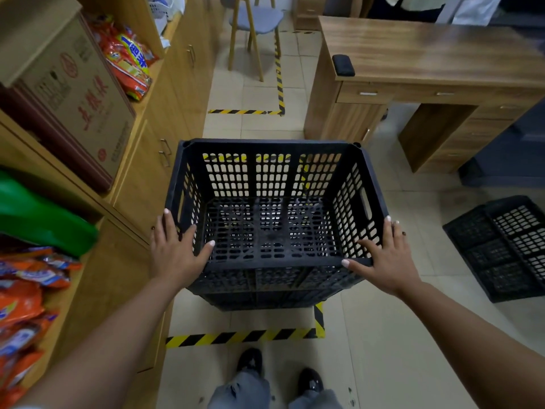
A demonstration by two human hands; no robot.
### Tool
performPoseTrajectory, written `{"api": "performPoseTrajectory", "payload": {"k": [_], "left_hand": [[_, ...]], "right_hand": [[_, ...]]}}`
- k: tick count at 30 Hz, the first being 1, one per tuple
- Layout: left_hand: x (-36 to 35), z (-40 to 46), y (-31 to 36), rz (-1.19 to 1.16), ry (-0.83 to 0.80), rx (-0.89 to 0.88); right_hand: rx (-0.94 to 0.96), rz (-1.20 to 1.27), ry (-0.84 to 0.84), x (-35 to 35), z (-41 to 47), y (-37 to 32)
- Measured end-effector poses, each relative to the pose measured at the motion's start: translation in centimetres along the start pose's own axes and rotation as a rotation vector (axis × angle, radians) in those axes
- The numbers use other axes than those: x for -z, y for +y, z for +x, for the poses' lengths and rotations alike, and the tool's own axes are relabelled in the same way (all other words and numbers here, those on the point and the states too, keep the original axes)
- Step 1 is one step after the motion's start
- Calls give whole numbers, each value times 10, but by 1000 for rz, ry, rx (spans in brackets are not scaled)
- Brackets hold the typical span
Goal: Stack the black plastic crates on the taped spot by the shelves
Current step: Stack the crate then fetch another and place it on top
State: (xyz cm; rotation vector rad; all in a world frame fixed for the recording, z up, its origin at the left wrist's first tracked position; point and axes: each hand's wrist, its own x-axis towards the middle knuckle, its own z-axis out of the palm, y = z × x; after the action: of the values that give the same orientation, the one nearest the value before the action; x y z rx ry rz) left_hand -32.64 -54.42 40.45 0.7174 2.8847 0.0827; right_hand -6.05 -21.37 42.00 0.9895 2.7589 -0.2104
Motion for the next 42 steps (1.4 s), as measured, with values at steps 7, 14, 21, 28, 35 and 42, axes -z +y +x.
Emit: {"api": "performPoseTrajectory", "payload": {"k": [7, 14, 21, 28, 35, 42], "left_hand": [[-1, 0, -1, -41, 31, -23], [-1, 3, -2, -85, 69, -30], [8, -3, -15, -81, -80, -258], [7, -1, -36, 208, -8, -588], [7, 3, -34, 202, 98, -585], [0, 3, -39, 205, 78, -558]], "right_hand": [[66, 10, 79, -6, 0, 0], [77, -45, 112, -10, 5, -1], [157, -120, 13, -8, 6, 7], [156, -240, 53, -12, 11, 5], [153, -236, 64, -9, 11, 4], [179, -198, 106, -13, 10, 1]]}}
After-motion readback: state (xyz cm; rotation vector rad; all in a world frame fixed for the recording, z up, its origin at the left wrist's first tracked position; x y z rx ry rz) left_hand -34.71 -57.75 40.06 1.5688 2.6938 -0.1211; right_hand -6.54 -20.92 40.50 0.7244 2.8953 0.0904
